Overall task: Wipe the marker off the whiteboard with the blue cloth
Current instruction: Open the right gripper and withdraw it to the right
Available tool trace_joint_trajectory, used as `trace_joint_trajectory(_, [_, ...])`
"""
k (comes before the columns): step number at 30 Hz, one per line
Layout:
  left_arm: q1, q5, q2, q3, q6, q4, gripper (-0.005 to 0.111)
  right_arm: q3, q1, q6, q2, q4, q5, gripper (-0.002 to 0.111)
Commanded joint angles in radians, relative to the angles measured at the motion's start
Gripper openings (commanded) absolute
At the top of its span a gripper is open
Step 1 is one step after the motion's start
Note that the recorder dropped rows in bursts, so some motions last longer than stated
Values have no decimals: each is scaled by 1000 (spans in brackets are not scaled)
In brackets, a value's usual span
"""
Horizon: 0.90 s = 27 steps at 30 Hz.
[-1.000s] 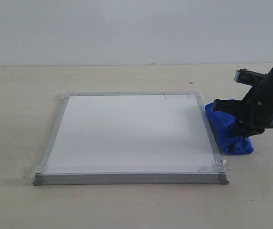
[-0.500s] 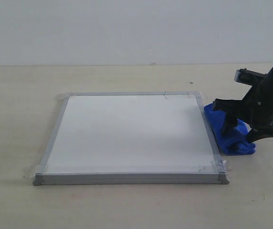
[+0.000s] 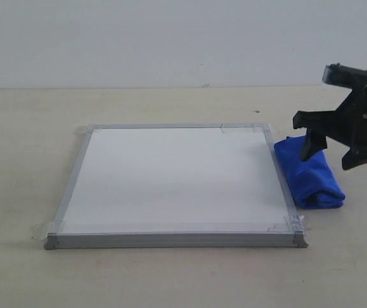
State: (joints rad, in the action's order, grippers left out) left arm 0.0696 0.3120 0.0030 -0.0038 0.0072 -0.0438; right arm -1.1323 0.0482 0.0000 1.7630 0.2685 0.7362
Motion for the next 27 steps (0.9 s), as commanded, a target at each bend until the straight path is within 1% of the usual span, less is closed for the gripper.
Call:
trace_joint_trajectory(1, [1,-10,-3,4,0,3,5,3,0,-13,-118,-47,53,63])
trace_joint_trajectory(2, [1,-10,-3,4,0,3,5,3,0,-18,-144,-57,74,63])
trace_joint_trajectory(3, [1,-10,-3,4,0,3,5,3,0,-29,-167,-65,97,60])
trace_joint_trajectory(4, [1,-10,-3,4,0,3,5,3,0,-40,-184,-72,120,54])
trace_joint_trajectory(7, [1,-8,-3,4,0,3,5,3,0,-65,-231,-90,195,27])
trace_joint_trajectory(8, [1,-8,-3,4,0,3,5,3,0,-65,-246,-95,232,13])
trace_joint_trajectory(9, [1,-8,-3,4,0,3,5,3,0,-68,-256,-95,258,3])
trace_joint_trajectory(10, [1,-8,-3,4,0,3,5,3,0,-72,-267,-95,284,0])
trace_joint_trajectory(12, [1,-8,-3,4,0,3,5,5,0,-108,-291,-82,342,0])
trace_joint_trajectory(15, [1,-8,-3,4,0,3,5,50,0,-152,-355,-35,345,0])
trace_joint_trajectory(18, [1,-8,-3,4,0,3,5,154,0,-194,-449,35,291,0])
trace_joint_trajectory(21, [1,-10,-3,4,0,3,5,284,0,-248,-575,116,202,0])
trace_joint_trajectory(24, [1,-10,-3,4,0,3,5,395,0,-278,-690,143,106,0])
trace_joint_trajectory(27, [1,-10,-3,4,0,3,5,463,0,-276,-782,143,115,0])
